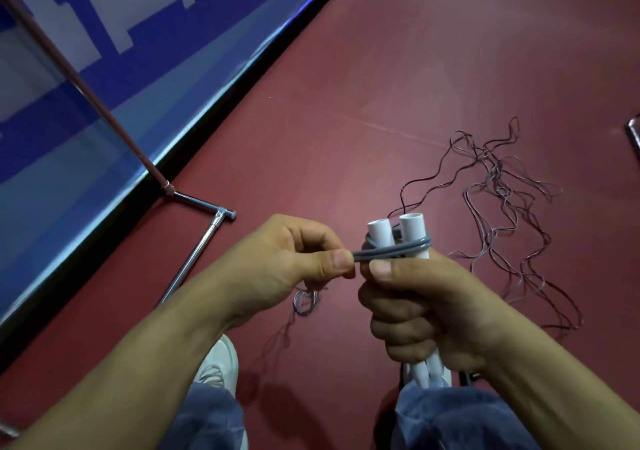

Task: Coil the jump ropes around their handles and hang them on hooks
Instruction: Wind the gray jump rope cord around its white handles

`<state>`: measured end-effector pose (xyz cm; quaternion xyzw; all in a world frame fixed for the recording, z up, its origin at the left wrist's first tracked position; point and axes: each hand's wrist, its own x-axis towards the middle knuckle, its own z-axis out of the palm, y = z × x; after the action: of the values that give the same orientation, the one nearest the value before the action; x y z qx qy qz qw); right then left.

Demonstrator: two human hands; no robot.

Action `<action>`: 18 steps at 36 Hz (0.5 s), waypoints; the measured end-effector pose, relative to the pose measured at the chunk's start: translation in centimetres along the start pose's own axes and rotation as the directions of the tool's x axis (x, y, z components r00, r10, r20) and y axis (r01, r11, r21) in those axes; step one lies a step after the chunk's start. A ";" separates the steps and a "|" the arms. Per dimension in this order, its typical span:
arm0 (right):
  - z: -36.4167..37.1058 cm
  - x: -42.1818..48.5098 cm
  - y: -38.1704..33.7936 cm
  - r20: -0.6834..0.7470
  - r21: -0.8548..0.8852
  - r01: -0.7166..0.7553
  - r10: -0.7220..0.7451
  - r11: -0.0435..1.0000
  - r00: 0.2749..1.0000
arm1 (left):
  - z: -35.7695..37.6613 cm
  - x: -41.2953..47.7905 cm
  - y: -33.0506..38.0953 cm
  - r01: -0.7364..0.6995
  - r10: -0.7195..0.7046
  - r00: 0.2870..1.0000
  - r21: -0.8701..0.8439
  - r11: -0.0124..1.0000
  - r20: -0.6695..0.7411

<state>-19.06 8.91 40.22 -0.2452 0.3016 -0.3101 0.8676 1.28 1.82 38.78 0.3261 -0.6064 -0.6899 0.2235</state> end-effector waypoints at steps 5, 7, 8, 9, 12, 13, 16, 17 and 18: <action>-0.3 -0.1 0.5 0.147 0.026 -0.087 0.083 0.996 0.986 | 0.1 0.2 -0.2 0.003 -0.004 1.000 -0.066 0.998 -0.016; -0.3 0.0 0.5 0.164 0.032 -0.120 0.113 0.992 0.980 | 0.3 0.4 -0.3 -0.014 0.015 1.000 -0.078 0.997 0.011; -0.3 0.0 0.5 0.174 0.041 -0.137 0.128 0.990 0.976 | 0.3 0.4 -0.3 -0.027 0.029 0.999 -0.085 0.996 0.020; -0.2 0.0 0.5 0.191 0.053 -0.150 0.137 0.987 0.972 | 0.4 0.4 -0.3 -0.036 0.038 0.999 -0.092 0.995 0.022; -0.1 0.2 0.6 0.252 0.086 -0.176 0.150 0.981 0.956 | 0.0 0.4 -0.1 -0.077 0.077 0.997 -0.092 0.993 0.000; 0.0 0.3 0.6 0.269 0.086 -0.184 0.155 0.979 0.951 | -0.1 0.5 -0.1 -0.090 0.090 0.996 -0.089 0.992 -0.012; 0.1 0.3 0.5 0.302 0.090 -0.192 0.157 0.977 0.940 | -0.2 0.7 -0.3 -0.114 0.111 0.993 -0.114 0.987 -0.028; 0.1 0.2 0.5 0.329 0.107 -0.198 0.153 0.974 0.932 | 0.0 0.7 -0.3 -0.112 0.111 0.994 -0.139 0.984 -0.014; 0.4 0.1 0.4 0.355 0.135 -0.215 0.156 0.967 0.922 | 0.2 0.7 -0.6 -0.116 0.118 0.993 -0.153 0.981 0.001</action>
<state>-18.59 9.24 40.20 -0.1898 0.1409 -0.2039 0.9500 0.67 1.54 38.09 0.2683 -0.5709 -0.7216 0.2851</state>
